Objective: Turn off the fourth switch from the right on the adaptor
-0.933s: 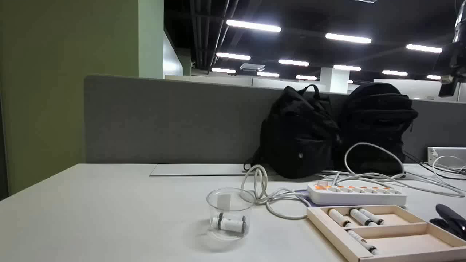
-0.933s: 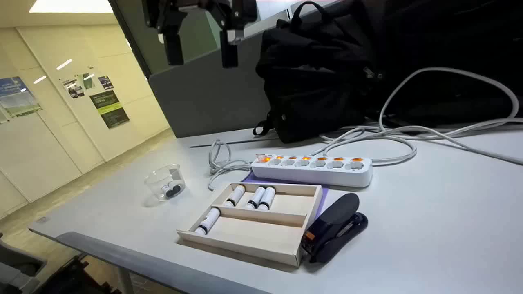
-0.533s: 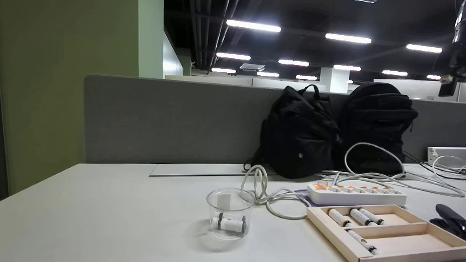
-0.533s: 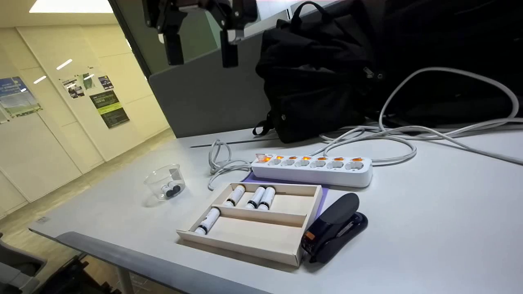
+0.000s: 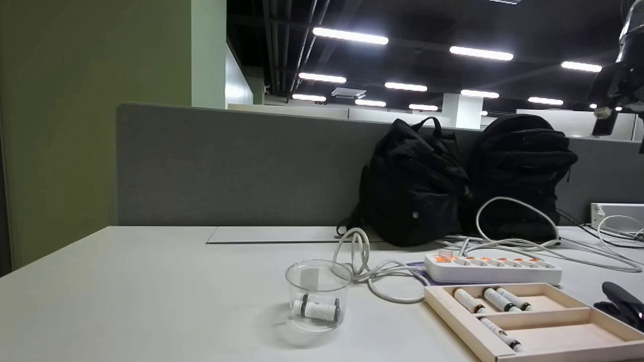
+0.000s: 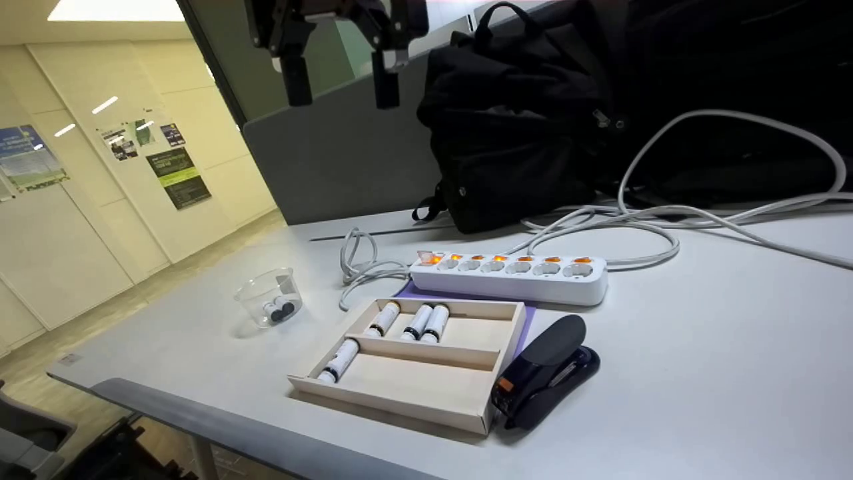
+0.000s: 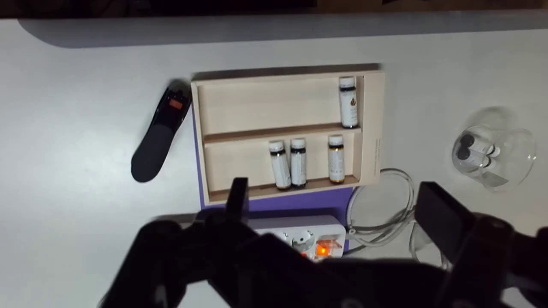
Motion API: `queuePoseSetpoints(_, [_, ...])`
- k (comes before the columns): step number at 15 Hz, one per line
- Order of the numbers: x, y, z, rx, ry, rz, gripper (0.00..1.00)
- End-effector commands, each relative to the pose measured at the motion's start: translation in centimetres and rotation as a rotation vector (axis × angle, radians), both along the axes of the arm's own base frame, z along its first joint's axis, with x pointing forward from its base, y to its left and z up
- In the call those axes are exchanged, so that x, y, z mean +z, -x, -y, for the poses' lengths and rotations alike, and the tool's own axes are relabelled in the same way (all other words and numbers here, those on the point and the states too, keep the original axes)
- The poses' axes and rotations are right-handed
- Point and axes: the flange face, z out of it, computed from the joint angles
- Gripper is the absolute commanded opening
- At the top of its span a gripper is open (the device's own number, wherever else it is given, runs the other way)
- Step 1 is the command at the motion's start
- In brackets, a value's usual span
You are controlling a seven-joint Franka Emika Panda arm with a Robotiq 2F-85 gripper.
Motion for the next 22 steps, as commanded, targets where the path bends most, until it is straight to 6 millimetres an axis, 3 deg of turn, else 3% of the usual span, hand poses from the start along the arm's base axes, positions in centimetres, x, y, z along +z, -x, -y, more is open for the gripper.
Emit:
queuePoseSetpoints(1, [-0.6, -5.6, -0.2, 0.028, 0.051, 0.094, 1.00])
queuePoseSetpoints(6, [-4.3, -14.8, 0.0, 0.004, 0.150, 0.147, 1.00])
queuePoseSetpoints(7, [-5.1, -16.6, 0.4, -0.001, 0.175, 0.147, 0.75])
queuePoseSetpoints(8, [-5.8, -18.4, 0.7, -0.010, 0.194, 0.143, 0.75])
queuePoseSetpoints(10, [-7.2, -20.8, 1.1, 0.000, 0.209, 0.121, 0.60])
queuePoseSetpoints(14, [-11.1, -23.1, 1.2, 0.009, 0.263, 0.009, 0.31])
queuePoseSetpoints(18, [-13.1, -24.4, 0.6, 0.018, 0.294, -0.064, 0.05])
queuePoseSetpoints(20, [-13.2, -24.5, 0.2, -0.010, 0.321, -0.150, 0.00])
queuePoseSetpoints(21, [-13.9, -23.7, 0.1, 0.037, 0.291, -0.090, 0.08])
queuePoseSetpoints(22, [-13.9, -23.8, 0.1, 0.029, 0.298, -0.117, 0.01])
